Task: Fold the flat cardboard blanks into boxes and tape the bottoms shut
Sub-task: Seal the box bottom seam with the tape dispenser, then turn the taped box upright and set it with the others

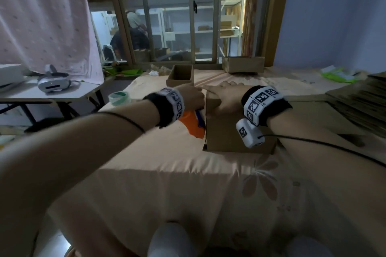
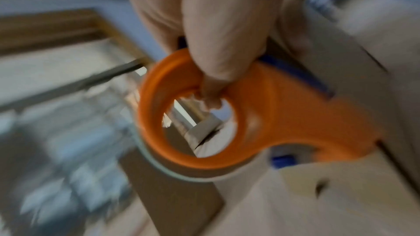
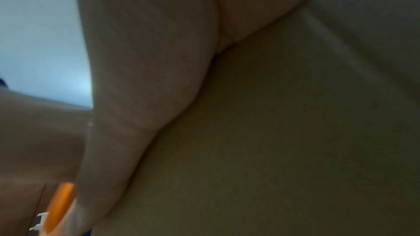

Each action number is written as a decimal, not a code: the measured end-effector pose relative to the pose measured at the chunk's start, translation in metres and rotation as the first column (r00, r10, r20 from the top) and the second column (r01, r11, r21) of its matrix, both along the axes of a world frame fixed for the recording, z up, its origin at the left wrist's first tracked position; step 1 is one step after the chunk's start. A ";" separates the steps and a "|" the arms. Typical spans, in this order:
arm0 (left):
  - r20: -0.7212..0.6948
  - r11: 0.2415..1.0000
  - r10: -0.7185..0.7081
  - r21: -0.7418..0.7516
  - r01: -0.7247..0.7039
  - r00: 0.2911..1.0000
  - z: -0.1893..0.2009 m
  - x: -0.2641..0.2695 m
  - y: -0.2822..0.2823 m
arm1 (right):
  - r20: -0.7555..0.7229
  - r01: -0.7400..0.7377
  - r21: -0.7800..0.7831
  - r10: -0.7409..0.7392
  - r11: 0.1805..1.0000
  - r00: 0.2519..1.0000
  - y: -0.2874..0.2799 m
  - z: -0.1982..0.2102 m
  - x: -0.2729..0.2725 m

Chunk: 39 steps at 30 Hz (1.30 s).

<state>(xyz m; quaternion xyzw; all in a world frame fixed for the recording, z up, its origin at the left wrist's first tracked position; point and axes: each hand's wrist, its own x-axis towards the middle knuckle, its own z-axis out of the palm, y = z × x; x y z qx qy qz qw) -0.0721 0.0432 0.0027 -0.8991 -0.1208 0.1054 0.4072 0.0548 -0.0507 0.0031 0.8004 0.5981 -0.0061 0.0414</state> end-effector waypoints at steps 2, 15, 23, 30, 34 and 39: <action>0.054 0.998 0.050 -0.042 -0.048 0.997 -0.002 -0.014 0.007 | 0.012 -0.004 0.002 0.004 1.000 1.000 0.000 -0.002 0.003; 0.103 0.690 0.656 -0.481 -0.540 0.748 -0.052 -0.052 0.063 | 0.015 -0.015 -0.012 0.015 1.000 1.000 -0.003 -0.002 0.003; 0.101 0.468 0.830 -0.662 -0.585 0.549 -0.099 -0.059 0.134 | -0.003 -0.012 -0.004 0.012 1.000 1.000 0.001 -0.004 0.007; 0.126 0.361 0.801 -0.881 -0.305 0.586 0.000 -0.083 -0.079 | 0.011 -0.014 -0.009 0.015 1.000 1.000 -0.001 -0.003 0.006; 0.211 0.388 0.826 -0.885 -0.257 0.523 -0.016 -0.082 -0.056 | 0.008 -0.007 -0.014 0.007 1.000 1.000 -0.002 -0.001 0.004; 0.181 0.344 0.866 -0.892 -0.292 0.466 -0.033 -0.070 0.002 | -0.012 0.015 -0.030 -0.016 0.999 1.000 -0.004 0.002 0.000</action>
